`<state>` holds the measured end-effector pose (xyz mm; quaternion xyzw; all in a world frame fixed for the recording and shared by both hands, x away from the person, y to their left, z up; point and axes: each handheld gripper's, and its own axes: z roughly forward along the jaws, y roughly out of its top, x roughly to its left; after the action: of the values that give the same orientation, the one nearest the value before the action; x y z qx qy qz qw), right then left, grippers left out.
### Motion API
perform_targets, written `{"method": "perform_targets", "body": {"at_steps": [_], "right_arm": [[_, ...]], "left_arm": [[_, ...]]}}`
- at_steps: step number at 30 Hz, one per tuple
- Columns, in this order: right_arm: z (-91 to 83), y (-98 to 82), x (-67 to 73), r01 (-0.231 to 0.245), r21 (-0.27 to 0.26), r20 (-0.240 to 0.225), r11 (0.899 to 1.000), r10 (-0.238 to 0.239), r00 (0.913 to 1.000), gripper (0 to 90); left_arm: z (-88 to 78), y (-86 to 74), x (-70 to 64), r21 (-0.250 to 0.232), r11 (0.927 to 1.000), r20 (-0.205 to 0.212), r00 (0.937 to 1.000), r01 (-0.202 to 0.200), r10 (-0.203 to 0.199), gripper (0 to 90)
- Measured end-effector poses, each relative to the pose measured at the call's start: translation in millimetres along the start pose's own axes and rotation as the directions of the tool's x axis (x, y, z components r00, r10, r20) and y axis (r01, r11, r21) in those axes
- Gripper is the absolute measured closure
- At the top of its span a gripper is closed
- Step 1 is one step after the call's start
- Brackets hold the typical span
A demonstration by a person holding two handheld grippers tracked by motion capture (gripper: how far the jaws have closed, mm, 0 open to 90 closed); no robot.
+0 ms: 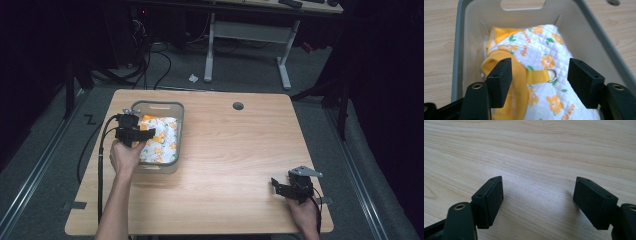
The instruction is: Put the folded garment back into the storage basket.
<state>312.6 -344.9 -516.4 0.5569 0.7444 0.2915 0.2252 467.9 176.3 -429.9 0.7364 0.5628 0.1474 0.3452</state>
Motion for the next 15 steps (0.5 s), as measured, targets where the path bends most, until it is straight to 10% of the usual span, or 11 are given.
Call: {"method": "perform_targets", "body": {"at_steps": [15], "right_arm": [[0.0, 0.0, 0.0, 0.0, 0.0, 0.0, 1.0, 0.0, 1.0, 24.4]], "left_arm": [[-29.0, -4.9, -22.7, -0.119, 0.9912, 0.041, 0.9972, -0.058, 0.063, 37.1]]}}
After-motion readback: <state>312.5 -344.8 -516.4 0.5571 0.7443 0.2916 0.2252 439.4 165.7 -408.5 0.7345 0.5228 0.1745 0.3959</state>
